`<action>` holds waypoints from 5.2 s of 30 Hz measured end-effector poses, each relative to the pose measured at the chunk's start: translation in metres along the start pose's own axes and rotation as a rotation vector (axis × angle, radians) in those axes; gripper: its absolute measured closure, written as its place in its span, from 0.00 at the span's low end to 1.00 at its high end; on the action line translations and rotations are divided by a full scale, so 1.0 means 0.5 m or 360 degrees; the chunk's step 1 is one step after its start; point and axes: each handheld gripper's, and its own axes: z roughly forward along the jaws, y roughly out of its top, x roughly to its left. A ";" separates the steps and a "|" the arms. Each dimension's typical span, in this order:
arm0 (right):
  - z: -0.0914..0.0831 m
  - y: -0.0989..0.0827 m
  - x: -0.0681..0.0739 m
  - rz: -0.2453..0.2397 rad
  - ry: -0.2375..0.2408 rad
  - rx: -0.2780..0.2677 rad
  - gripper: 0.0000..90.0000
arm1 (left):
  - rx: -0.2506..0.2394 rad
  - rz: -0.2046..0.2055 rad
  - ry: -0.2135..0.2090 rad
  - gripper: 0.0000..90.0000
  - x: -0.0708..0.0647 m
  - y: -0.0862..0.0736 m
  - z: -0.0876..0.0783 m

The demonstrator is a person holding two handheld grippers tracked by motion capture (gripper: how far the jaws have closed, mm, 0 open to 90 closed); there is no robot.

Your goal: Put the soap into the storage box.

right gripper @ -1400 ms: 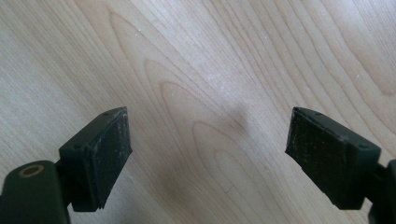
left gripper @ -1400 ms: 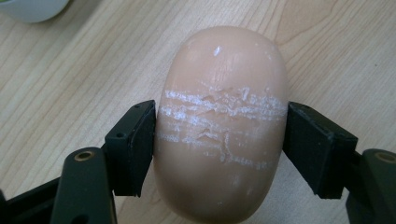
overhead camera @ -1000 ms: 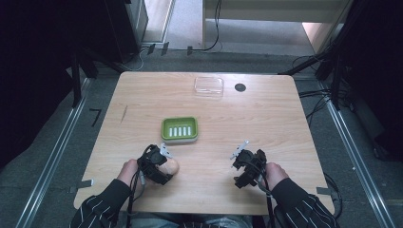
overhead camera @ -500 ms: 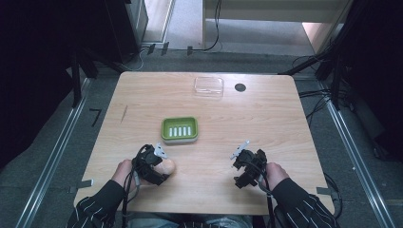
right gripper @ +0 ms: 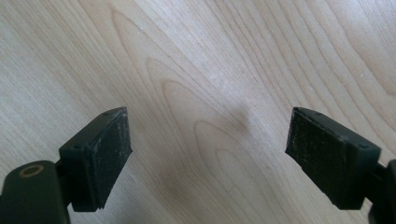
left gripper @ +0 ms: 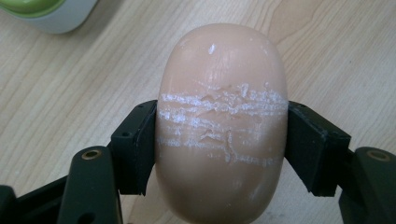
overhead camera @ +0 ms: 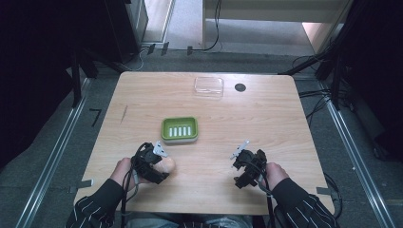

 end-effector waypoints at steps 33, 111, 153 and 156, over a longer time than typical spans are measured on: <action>0.004 0.001 -0.002 0.0002 0.0002 0.0017 0.16 | -0.0060 0.0068 0.0052 0.37 0.021 0.058 -0.022; 0.007 0.002 -0.003 -0.0001 -0.0007 0.0026 0.16 | -0.0204 0.0085 0.0159 0.37 0.130 0.167 -0.019; 0.009 0.001 -0.004 -0.0013 0.0000 0.0030 0.16 | -0.0229 0.0127 0.0172 0.37 0.162 0.196 0.040; 0.009 0.001 -0.003 -0.0001 -0.0002 0.0035 0.16 | -0.0224 0.0124 0.0171 0.37 0.165 0.198 0.042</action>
